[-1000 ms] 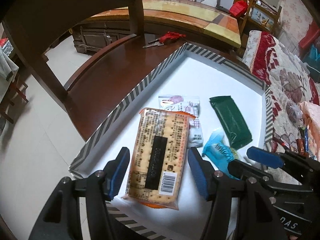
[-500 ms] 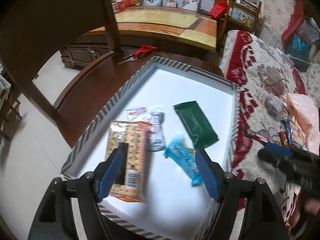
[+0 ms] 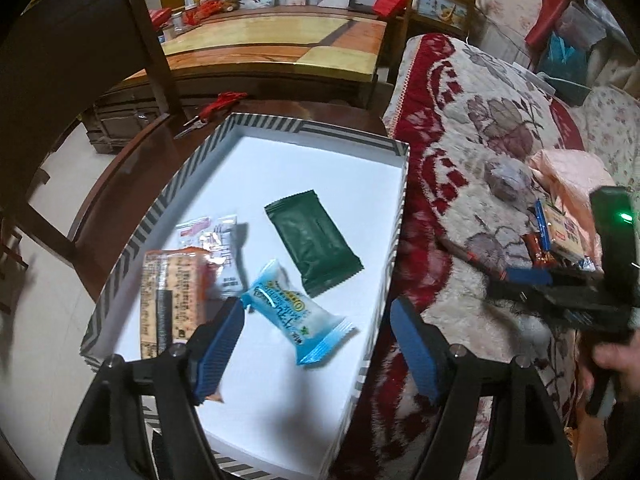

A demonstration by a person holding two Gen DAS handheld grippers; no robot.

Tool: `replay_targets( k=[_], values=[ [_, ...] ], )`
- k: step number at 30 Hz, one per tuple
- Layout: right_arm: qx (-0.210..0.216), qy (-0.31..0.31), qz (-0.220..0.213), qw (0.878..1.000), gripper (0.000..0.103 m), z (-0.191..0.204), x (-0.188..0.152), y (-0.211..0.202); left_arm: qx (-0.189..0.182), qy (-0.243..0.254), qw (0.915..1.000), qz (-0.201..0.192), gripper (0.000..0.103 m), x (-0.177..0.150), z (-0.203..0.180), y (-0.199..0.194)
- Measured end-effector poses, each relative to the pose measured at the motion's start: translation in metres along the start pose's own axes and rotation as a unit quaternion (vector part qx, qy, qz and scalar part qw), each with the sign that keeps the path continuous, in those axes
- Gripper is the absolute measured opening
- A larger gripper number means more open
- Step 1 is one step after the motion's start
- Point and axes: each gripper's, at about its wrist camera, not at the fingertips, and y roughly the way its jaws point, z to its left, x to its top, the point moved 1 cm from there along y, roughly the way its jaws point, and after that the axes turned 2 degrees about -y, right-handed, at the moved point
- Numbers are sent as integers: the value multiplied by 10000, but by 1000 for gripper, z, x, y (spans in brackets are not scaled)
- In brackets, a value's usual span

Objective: Organize snacks
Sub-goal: 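Move both open grippers from the tray back over the blanket, then grasp the blue-white cracker pack with right gripper while left grasps Nescafe stick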

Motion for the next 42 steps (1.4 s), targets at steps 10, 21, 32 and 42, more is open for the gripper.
replay_targets(
  k=[10,21,32,42],
  values=[
    [349,-245,-140,9990,55,50,-61,-36,-270,222,9993,156,78,-3,-42,8],
    [-507,1154,-1109,9858,55,-42,-78,-95,-860,1217,9871,578,78,-13,-102,37],
    [-1897,-894,-45,9778,70,-67,0,-101,-1041,1203,9838,829,78,-12,-98,52],
    [-2184,-2927,1226,9228,70,-75,15,-67,-1288,1662,9728,972,78,-7,-111,62]
  ],
)
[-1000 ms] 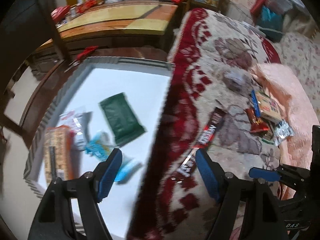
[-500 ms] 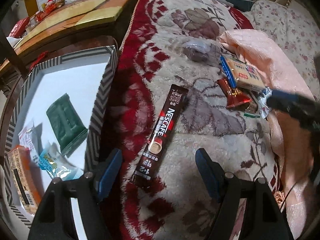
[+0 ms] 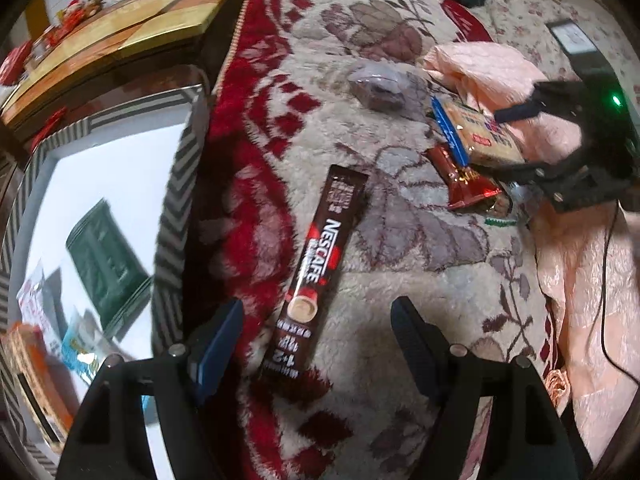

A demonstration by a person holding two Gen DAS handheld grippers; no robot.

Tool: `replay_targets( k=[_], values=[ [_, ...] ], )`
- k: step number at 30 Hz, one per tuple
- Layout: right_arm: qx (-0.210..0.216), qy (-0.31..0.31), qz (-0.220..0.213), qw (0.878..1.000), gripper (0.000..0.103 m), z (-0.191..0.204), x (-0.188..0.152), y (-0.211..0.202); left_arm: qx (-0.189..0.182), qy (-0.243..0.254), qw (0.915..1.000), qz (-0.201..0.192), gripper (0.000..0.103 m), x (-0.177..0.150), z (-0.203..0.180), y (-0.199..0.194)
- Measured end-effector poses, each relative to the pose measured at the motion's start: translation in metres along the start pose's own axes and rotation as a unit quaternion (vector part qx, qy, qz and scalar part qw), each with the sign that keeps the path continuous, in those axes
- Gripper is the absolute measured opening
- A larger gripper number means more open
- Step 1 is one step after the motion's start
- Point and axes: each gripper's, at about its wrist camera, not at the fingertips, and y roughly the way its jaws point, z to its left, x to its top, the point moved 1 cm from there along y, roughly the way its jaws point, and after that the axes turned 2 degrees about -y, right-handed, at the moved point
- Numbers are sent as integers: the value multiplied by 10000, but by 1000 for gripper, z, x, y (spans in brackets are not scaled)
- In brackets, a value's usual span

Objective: Organize snacks
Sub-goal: 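Grasp the blue-white cracker pack with right gripper while left grasps Nescafe stick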

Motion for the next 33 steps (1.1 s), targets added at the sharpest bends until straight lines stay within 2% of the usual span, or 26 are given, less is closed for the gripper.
replay_targets(
  k=[4,6,7,8,11,14,16,18,19,20,22,25,27,30,33],
  values=[
    [178,24,-86,9998,70,-8,5,8,-145,130,9998,103,78,6,-4,8],
    [297,323,-169,9989,69,-14,7,11,-176,138,9995,205,78,9,-4,15],
    [349,427,-203,9983,65,-14,7,12,-176,195,9993,249,78,9,-6,17],
    [399,485,-294,9976,52,-10,6,10,-216,257,9991,259,78,9,-9,18],
    [574,870,-483,9934,31,-5,2,2,-378,277,9983,339,77,9,-13,23],
    [960,1258,-464,9863,28,-5,-2,-3,-320,249,9985,359,77,7,-12,26],
    [886,1278,-663,9856,28,-5,-2,-12,-289,224,9987,357,77,6,-11,26],
    [725,1325,-788,9854,39,-13,2,-17,-326,180,9986,369,77,6,-10,27],
    [675,1353,-716,9859,59,-16,5,-16,-331,158,9987,364,78,6,-9,27],
    [687,1366,-597,9864,71,-20,8,-12,-336,134,9987,362,78,5,-8,27],
    [797,1237,-408,9883,71,-23,15,-2,-393,124,9983,411,78,3,-5,26],
    [693,792,-126,9944,71,-24,20,10,-421,200,9977,494,78,4,-5,29],
    [822,695,92,9941,71,-28,24,23,-462,249,9971,543,78,6,-5,32],
    [1160,953,192,9885,71,-39,26,36,-528,201,9966,600,78,12,-4,35],
    [1453,1470,54,9784,68,-49,24,39,-604,99,9960,651,78,16,0,38]
  ],
)
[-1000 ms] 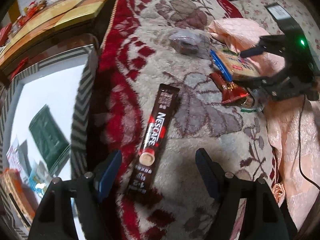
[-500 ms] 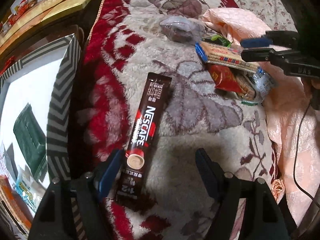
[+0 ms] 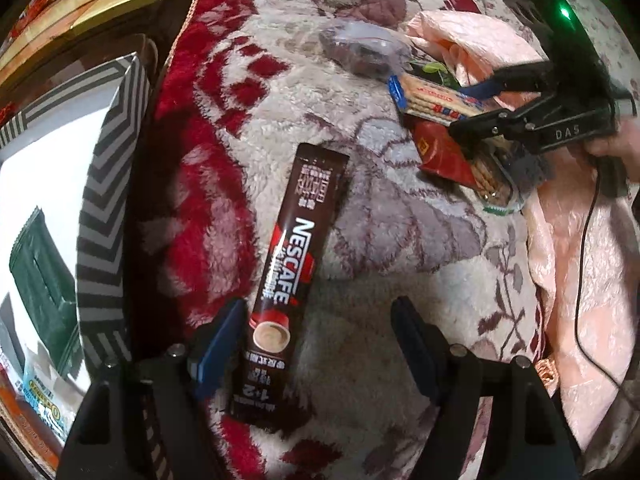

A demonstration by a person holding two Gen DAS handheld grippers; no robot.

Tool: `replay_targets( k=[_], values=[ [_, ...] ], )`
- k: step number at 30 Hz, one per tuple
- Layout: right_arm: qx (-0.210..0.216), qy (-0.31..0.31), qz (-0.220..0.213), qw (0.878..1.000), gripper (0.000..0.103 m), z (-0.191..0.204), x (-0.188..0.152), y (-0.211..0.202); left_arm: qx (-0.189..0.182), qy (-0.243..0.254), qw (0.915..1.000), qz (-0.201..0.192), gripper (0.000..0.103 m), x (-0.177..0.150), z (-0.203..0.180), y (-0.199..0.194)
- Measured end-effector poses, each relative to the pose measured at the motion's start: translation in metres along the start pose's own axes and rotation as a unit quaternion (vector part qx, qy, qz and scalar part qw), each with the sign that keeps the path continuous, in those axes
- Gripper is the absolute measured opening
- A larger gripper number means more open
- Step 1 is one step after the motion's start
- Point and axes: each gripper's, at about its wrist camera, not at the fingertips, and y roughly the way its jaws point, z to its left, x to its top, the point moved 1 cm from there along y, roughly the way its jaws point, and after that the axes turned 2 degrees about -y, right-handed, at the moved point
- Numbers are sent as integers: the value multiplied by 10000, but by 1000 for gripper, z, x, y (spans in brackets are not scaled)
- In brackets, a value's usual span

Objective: Organize snacks
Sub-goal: 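Grasp the blue-white cracker pack with right gripper while left grasps Nescafe stick, then carry the Nescafe stick and cracker pack to the tray and release both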

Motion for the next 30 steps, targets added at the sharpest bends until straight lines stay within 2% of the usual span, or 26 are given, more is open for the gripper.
replay_targets(
  k=[2,4,6,7,8,11,17,20,26,30],
  values=[
    [-38,-23,-99,9999,56,6,-4,-2,-29,-31,10000,-1,77,1,2,0],
    [-175,-13,-241,9996,55,14,-11,-7,-22,-83,10000,-42,73,2,4,-1],
    [-268,143,-401,9987,55,23,-21,-11,115,-89,9998,-106,56,3,7,-1],
    [-294,226,-504,9980,55,29,-27,-13,242,-75,9996,-141,43,2,7,-1],
    [-344,301,-600,9972,55,34,-32,-15,316,-84,9993,-175,35,1,10,-2],
    [-467,586,-1043,9917,55,56,-50,-28,282,-128,9992,-264,24,-2,14,-6],
    [-467,1024,-1795,9773,55,107,-86,-48,437,-119,9978,-485,22,-11,3,-15],
    [-445,1264,-1916,9723,55,119,-102,-47,388,-191,9971,-626,21,-24,-5,-25],
    [-164,1976,-2066,9581,55,120,-126,-34,614,-391,9933,-902,21,-43,-15,-39],
    [-145,2163,-2094,9535,55,126,-134,-28,764,-517,9898,-1082,21,-48,-16,-47]
  ],
)
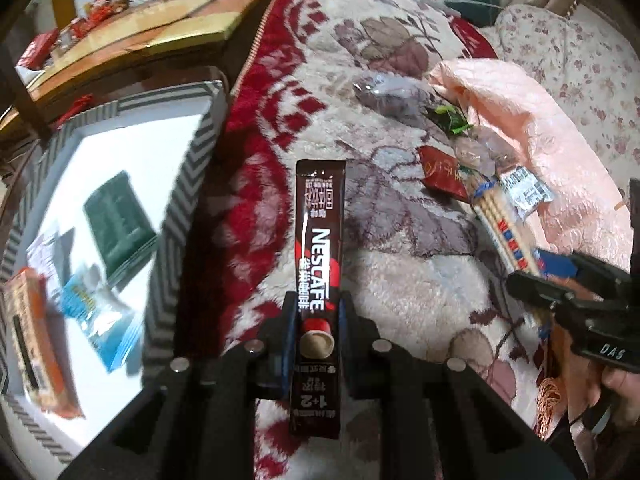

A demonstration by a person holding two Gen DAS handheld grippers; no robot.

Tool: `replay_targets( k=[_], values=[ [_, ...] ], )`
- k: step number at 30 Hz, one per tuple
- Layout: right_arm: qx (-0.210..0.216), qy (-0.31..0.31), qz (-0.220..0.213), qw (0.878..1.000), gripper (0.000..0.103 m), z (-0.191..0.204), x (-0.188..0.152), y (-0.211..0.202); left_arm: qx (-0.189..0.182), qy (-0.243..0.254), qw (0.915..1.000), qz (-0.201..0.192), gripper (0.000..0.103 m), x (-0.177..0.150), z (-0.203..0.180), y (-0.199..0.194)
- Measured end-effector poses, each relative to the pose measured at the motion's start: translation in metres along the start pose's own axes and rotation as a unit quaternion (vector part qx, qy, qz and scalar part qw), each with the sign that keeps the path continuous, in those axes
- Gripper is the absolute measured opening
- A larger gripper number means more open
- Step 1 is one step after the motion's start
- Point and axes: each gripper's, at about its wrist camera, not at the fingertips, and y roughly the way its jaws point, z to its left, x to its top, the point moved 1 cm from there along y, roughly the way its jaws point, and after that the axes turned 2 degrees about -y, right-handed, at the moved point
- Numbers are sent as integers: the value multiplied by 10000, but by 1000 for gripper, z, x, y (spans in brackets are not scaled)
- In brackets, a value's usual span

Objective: Organize snacks
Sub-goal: 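Carry the Nescafe stick and cracker pack to the tray and release both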

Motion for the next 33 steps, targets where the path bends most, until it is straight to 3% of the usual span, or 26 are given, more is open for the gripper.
replay_targets(
  k=[16,33],
  values=[
    [198,-311,-152,9992,55,52,8,0,514,-252,9965,-601,21,-9,20,-45],
    [317,-696,-160,9969,55,97,33,7,728,-755,9913,-796,21,-11,64,-62]
  ],
)
